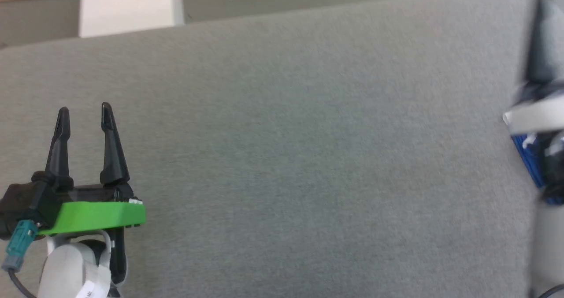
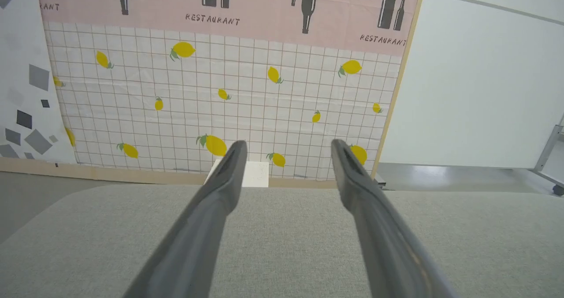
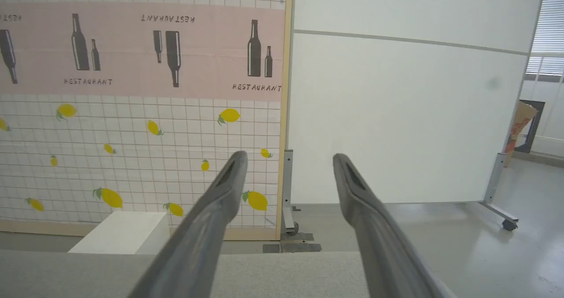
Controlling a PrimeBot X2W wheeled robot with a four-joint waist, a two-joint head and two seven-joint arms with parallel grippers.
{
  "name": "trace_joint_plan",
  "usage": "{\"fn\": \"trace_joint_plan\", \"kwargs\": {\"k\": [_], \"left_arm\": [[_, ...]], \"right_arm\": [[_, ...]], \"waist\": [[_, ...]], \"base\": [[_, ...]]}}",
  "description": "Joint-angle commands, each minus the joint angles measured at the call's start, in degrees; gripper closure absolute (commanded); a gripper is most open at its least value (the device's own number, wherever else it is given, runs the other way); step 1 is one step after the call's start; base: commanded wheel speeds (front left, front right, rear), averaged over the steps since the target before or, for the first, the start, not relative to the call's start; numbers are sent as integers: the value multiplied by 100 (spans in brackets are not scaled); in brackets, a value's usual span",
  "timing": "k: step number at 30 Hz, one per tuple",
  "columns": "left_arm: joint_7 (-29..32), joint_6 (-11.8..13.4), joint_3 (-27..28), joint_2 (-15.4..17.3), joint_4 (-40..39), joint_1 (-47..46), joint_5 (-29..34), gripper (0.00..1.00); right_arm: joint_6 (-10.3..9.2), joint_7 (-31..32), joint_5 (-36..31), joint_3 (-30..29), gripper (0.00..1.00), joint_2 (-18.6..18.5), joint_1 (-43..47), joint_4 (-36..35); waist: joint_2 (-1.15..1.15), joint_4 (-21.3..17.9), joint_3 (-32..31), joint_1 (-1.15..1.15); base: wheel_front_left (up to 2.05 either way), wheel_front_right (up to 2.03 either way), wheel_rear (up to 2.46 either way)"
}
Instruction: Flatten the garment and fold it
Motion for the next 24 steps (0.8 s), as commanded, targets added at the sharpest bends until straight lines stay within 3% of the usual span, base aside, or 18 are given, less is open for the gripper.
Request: {"fn": "trace_joint_plan", "kwargs": {"k": [1,5,9,13,24], "left_arm": [[-25,40,32,-63,2,37,101,0],[-26,110,52,-191,181,87,221,0],[-26,148,-11,-316,479,121,254,0],[-26,143,-146,-414,839,186,230,0],[49,32,-580,-497,1720,328,229,0]], "right_arm": [[-10,-181,-9,97,0,181,258,-62],[-10,-633,157,506,0,391,845,-29],[-10,-1079,864,823,0,402,1346,382],[-10,-1320,1157,1027,0,403,1711,869],[-10,-1518,894,1044,0,404,2222,1724]], "waist": [[0,438,-513,0],[0,662,-743,0],[0,870,-968,0],[0,1047,-1178,0],[0,1214,-1415,0]], "base": [[0,0,0],[0,0,0],[0,0,0],[0,0,0],[0,0,0]]}}
